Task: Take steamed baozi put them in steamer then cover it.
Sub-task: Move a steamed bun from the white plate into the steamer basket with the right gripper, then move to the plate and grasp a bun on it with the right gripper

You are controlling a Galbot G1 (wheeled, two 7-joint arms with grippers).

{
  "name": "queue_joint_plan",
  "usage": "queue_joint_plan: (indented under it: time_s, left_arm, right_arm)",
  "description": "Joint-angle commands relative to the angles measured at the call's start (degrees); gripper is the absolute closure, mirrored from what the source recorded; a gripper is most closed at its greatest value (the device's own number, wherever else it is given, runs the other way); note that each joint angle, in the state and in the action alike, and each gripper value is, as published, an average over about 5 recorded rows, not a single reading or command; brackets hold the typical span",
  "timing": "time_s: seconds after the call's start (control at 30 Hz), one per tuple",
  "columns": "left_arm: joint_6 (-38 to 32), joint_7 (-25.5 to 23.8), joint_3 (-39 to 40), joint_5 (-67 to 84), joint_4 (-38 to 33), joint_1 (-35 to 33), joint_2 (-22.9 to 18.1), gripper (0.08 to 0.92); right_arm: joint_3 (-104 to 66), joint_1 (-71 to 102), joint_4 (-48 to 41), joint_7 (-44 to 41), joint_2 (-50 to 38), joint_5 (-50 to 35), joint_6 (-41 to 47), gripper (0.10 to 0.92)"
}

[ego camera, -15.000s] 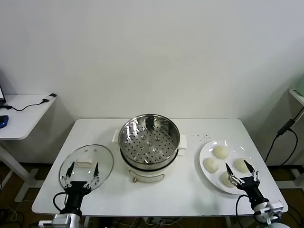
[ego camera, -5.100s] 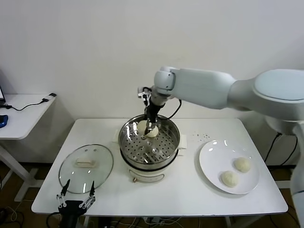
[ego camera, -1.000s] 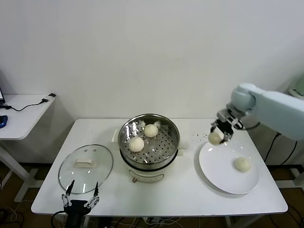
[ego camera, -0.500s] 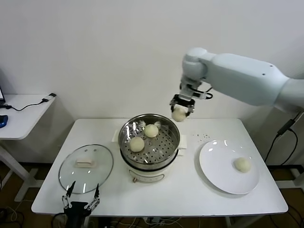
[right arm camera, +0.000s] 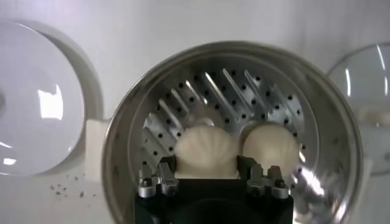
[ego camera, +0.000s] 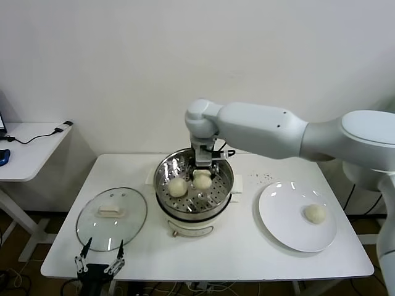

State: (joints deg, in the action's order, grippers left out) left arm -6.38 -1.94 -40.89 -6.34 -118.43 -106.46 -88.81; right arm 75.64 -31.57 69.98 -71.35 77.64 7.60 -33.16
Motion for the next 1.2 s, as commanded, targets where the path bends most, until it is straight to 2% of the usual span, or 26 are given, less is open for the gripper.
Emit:
queue_joint_plan:
  time_s: [0.03, 0.3, 0.4, 0.53, 0.63, 0.93, 1.0, 1.1, 1.2]
  left_arm:
    - [-0.17, 0.0, -0.66, 0.7, 0.56, -0.04, 0.27, 0.177]
    - [-0.14, 0.03, -0.7, 0.71, 0.85, 0.27, 0.25, 0.177]
    - [-0.19, 0.05, -0.69, 0.68, 0.93, 0.24, 0.21, 0.177]
    - [-0.28, 0.08, -0.69, 0.65, 1.01, 0.13, 0.21, 0.177]
    - [-0.3, 0.09, -0.65, 0.57, 0.97, 0.09, 0.21, 0.177]
    - [-0.3, 0.1, -0.12, 0.1, 0.69, 0.21, 0.23, 0.177]
    - [-0.3, 0.1, -0.05, 0.05, 0.58, 0.2, 0.29, 0.177]
    - [-0.27, 0.08, -0.03, 0.03, 0.38, 0.23, 0.41, 0.177]
    - [-0.22, 0.09, -0.04, 0.08, 0.37, 0.37, 0.46, 0.177]
  right_arm:
    - [0.29, 4.6, 1.28, -0.16, 2.85, 2.29, -1.49, 0.372]
    - [0.14, 5.26, 1.29, 0.34, 2.86, 2.19, -1.13, 0.367]
    - [0.14, 4.79, 1.63, -0.22, 2.54, 2.0, -0.63, 0.328]
    - [-0.53, 3.98, 1.82, -1.21, 1.62, 1.7, -0.5, 0.234]
    - [-1.99, 2.87, 1.71, -1.25, 0.7, 1.26, -0.65, 0.207]
    - [-4.1, -4.79, 0.45, 0.65, -7.32, -4.45, 1.34, 0.203]
    - [-2.46, -7.2, 0.15, 6.12, -11.44, -6.26, 3.96, 0.203]
    - [2.51, -11.45, 0.72, 14.29, -18.15, -11.49, 12.92, 0.203]
    - [5.57, -14.13, 2.09, 15.05, -24.56, -18.38, 23.68, 0.203]
